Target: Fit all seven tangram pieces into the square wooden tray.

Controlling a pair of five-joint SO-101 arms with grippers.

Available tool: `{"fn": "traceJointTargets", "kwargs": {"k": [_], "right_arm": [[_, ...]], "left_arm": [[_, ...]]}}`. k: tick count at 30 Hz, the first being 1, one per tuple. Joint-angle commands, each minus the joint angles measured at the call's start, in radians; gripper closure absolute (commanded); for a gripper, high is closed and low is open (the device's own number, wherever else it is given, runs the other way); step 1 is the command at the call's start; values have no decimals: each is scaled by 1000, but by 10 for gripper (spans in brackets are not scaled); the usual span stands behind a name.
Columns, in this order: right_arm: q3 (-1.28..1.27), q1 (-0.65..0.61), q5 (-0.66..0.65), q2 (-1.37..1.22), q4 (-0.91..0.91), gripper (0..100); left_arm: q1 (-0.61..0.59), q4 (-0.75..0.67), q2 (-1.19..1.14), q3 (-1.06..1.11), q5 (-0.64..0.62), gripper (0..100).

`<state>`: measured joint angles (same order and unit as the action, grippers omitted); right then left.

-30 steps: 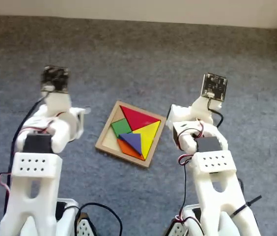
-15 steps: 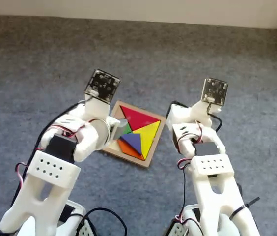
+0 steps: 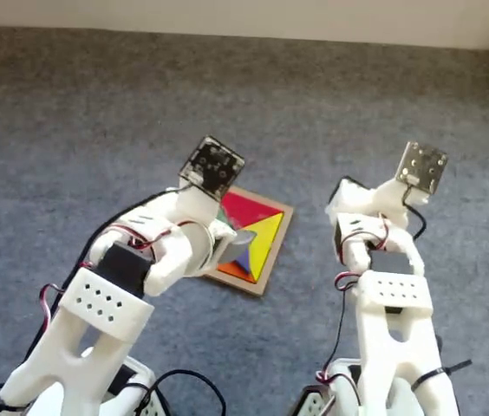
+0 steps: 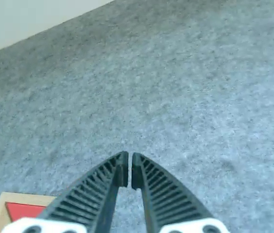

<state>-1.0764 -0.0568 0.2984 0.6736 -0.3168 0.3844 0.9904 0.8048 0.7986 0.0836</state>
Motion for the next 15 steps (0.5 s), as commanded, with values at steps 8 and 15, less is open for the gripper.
{"fn": "traceJointTargets", "kwargs": {"k": [8,15], "right_arm": [[10,21,5,38,111,971],[13,45,5,38,120,971]], "left_arm": [[54,2,-348,-97,20,708],[45,-11,-504,-147,18,708]]}}
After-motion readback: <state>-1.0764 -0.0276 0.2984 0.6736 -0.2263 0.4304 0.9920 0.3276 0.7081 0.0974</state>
